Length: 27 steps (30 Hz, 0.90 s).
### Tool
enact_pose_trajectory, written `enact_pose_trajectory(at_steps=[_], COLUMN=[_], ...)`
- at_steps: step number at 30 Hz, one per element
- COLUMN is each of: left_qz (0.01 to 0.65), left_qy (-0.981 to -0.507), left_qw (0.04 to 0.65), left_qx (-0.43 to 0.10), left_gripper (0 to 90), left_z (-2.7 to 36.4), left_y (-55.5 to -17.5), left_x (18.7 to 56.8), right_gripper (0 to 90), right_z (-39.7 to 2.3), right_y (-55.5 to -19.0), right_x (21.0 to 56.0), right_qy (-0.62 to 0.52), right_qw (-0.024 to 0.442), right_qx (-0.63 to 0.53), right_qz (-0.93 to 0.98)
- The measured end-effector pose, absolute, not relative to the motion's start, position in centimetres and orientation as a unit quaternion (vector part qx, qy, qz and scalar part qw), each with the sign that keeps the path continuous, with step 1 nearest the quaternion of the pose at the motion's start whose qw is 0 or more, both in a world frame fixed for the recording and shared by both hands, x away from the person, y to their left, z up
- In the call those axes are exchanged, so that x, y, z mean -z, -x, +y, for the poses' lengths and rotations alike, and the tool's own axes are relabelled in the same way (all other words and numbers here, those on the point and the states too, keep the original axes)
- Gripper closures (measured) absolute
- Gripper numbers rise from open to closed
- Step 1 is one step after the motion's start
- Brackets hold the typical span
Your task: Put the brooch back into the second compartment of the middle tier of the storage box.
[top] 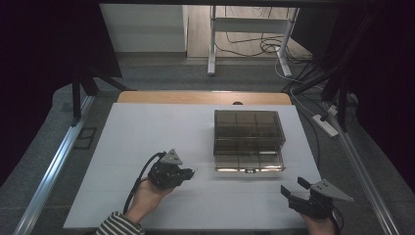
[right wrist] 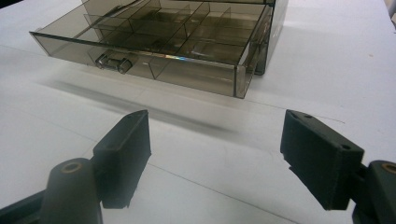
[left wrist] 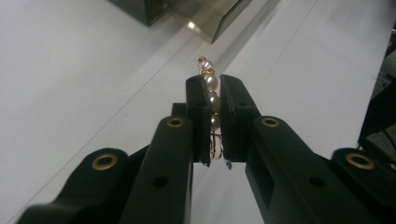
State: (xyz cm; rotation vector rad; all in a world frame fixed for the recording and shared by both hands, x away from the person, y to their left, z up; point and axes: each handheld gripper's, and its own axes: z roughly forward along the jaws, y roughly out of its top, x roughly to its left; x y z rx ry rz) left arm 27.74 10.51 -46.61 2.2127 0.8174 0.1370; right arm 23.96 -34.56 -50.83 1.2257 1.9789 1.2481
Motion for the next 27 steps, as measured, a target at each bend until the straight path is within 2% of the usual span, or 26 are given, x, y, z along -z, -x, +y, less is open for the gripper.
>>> enact_pose_trajectory(at_steps=[27], left_qz=[0.297], left_qy=[-0.869], left_qw=[0.394], left_qx=[-0.043], left_gripper=[82.7], left_z=[5.8], left_y=[-30.6], left_x=[45.2], right_gripper=[24.0], right_z=[-34.6], right_y=[-24.0], right_x=[50.8], right_qy=[-0.448], right_qw=[0.246], right_qx=[-0.458], right_qz=[0.728])
